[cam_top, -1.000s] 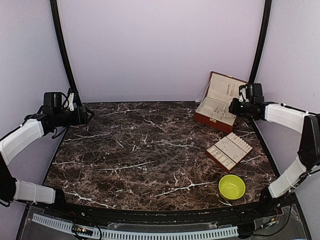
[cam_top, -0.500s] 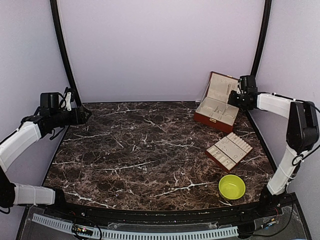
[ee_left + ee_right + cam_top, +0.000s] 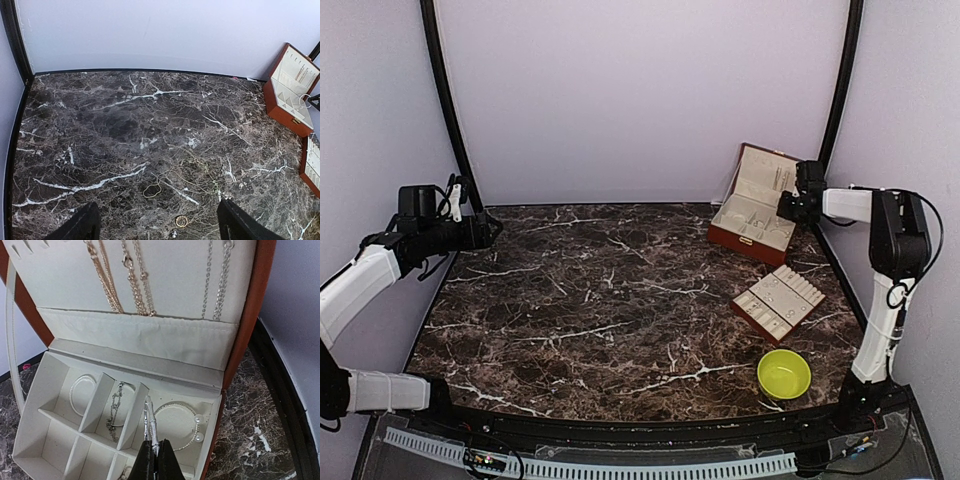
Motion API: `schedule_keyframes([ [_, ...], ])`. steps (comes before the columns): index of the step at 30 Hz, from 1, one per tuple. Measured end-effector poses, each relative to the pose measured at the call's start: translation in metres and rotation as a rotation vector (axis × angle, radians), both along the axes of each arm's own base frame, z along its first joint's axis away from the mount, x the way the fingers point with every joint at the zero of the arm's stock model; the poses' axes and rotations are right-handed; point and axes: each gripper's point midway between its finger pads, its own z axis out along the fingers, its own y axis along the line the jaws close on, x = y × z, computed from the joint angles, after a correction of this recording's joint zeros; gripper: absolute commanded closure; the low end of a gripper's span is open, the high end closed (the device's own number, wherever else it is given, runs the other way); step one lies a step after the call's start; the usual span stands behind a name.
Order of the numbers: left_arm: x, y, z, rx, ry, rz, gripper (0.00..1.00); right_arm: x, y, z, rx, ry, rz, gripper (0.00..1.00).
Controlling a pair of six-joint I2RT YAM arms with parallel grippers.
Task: Organize the mixed jewelry
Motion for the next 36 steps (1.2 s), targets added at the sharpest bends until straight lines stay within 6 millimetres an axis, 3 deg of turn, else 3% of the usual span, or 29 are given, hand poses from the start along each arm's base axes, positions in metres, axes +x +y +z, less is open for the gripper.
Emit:
schedule_keyframes([
  [7,0.000,-0.002,0.000,-0.005,0.001,-0.008,0.16,0.007,0.003,-0.026,0.009,0.040,0.017,1.00],
  [17,0.000,-0.002,0.000,-0.005,0.001,-0.008,0.17,0.010,0.008,-0.041,0.028,0.053,0.040,1.00],
  [22,0.000,-0.001,0.000,-0.004,0.001,-0.008,0.16,0.013,0.008,-0.060,0.026,0.073,0.038,1.00],
  [28,0.000,-0.001,0.000,-0.004,0.001,-0.008,0.16,0.017,0.008,-0.058,0.027,0.065,0.039,1.00],
  [36,0.000,-0.001,0.000,-0.004,0.000,-0.008,0.16,0.016,0.006,-0.059,0.022,0.071,0.033,0.86],
])
